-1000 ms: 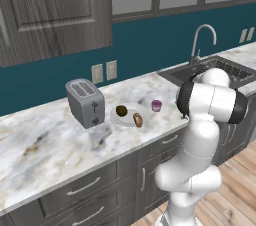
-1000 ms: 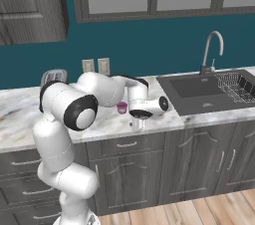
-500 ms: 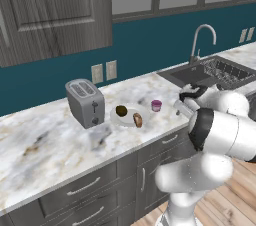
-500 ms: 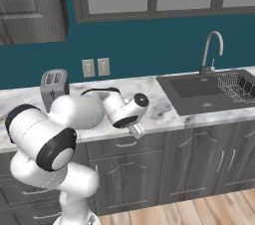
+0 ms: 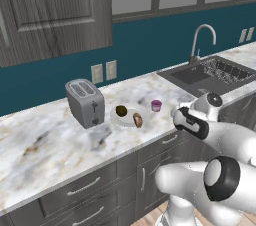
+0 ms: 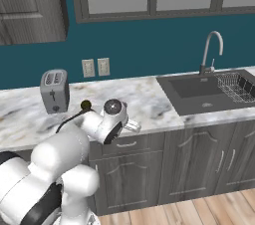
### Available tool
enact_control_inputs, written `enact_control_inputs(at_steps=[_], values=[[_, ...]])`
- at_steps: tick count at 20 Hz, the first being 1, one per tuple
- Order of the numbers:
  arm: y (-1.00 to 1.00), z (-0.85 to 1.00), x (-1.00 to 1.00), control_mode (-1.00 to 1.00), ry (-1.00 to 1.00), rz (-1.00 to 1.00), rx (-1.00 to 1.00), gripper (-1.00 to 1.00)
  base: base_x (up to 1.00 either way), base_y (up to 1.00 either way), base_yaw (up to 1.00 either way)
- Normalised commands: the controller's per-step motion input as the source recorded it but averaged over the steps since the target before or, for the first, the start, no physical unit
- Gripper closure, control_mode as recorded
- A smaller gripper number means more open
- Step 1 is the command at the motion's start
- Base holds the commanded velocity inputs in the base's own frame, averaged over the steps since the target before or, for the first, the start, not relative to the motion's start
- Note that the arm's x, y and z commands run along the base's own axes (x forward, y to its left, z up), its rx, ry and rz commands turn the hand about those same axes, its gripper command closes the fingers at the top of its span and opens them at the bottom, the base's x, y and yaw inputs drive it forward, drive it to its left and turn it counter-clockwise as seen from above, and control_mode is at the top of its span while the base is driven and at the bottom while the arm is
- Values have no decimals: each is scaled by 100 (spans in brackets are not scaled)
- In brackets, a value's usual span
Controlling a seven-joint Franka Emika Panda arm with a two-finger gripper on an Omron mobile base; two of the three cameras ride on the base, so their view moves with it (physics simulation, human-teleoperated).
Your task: Pick the avocado and bread from the counter and place them on the plate. Then pick the jam from the cabinet and place it next to the plate. Lastly close the cabinet door.
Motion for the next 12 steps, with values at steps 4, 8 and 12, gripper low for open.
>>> enact_control_inputs(at_steps=[4, 8, 12], values=[[17, 14, -11, -100, -13, 26, -39, -100, 0, 0, 0], [34, 20, -25, -100, 1, 16, -13, -100, 0, 0, 0], [42, 25, -19, -100, 6, 13, -2, -100, 0, 0, 0]])
